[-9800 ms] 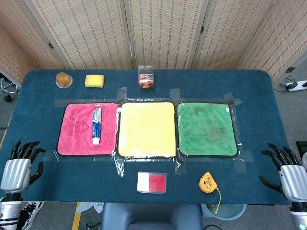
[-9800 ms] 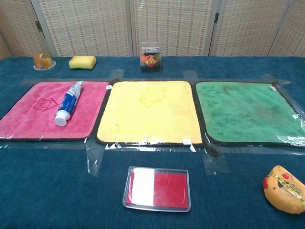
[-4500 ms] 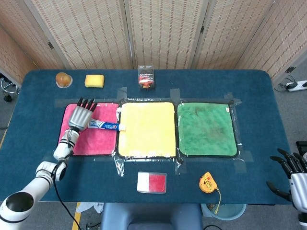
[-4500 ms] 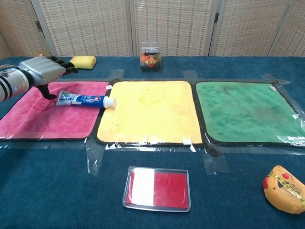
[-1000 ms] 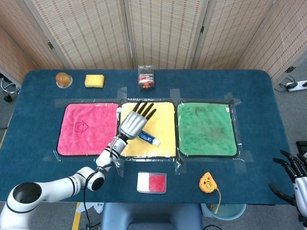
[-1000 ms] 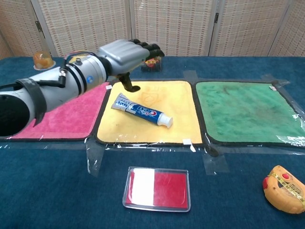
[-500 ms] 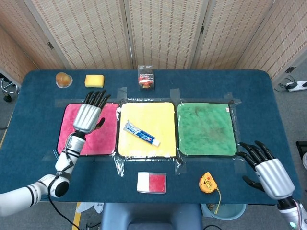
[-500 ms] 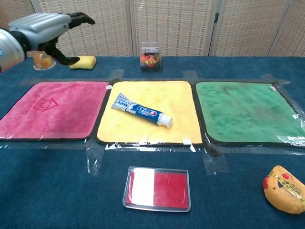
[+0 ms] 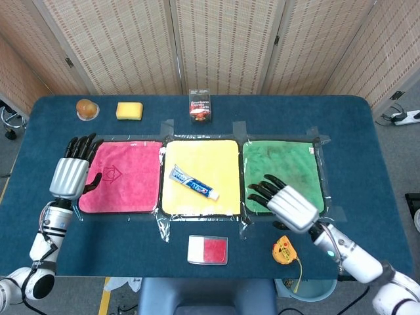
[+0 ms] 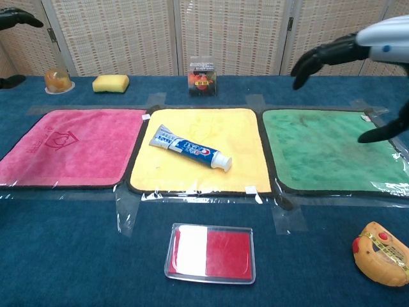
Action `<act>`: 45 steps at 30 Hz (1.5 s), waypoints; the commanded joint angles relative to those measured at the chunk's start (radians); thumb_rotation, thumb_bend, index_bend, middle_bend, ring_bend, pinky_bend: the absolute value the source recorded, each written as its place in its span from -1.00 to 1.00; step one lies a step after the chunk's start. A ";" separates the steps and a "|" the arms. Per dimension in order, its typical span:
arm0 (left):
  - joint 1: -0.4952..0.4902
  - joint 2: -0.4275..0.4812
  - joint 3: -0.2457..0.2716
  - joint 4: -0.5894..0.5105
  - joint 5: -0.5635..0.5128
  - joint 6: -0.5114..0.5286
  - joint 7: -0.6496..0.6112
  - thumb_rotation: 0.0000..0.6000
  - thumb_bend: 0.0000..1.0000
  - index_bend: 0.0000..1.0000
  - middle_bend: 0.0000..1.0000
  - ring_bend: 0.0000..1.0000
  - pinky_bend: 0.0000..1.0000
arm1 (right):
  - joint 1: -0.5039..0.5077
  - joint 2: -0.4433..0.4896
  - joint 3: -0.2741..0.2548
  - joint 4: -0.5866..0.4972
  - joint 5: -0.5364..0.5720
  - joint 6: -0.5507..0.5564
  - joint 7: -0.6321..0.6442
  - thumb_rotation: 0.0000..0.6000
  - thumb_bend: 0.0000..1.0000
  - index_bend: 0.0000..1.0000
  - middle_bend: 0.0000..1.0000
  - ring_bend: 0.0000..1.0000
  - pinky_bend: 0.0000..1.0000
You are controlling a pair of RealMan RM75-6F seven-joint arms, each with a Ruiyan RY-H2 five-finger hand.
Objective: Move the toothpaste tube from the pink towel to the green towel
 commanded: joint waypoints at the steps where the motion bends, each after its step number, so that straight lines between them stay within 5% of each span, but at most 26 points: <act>1: 0.021 0.016 0.011 -0.019 0.021 0.020 -0.012 1.00 -0.15 -0.77 -0.90 -0.95 -0.98 | 0.151 -0.081 0.069 0.028 0.102 -0.157 -0.044 1.00 -0.59 -0.63 -0.67 -0.69 -0.78; 8: 0.047 0.028 0.019 -0.048 0.059 0.053 -0.014 1.00 -0.15 -0.76 -0.90 -0.95 -0.98 | 0.341 -0.248 0.115 0.172 0.249 -0.322 -0.119 1.00 -0.56 -0.63 -0.67 -0.71 -0.78; 19: 0.066 0.033 0.021 -0.072 0.089 0.066 -0.004 1.00 -0.15 -0.76 -0.90 -0.95 -0.98 | 0.554 -0.501 0.092 0.460 0.446 -0.445 -0.219 1.00 -0.43 -0.63 -0.66 -0.70 -0.78; 29: 0.082 0.023 0.025 -0.060 0.092 0.060 -0.008 1.00 -0.15 -0.76 -0.90 -0.95 -0.98 | 0.663 -0.614 0.054 0.611 0.508 -0.483 -0.230 1.00 0.02 -0.63 -0.46 -0.64 -0.80; 45: 0.103 0.012 0.029 -0.034 0.101 0.050 -0.042 1.00 -0.15 -0.77 -0.90 -0.95 -0.98 | 0.732 -0.723 -0.024 0.794 0.542 -0.492 -0.242 1.00 0.02 -0.63 -0.43 -0.72 -0.90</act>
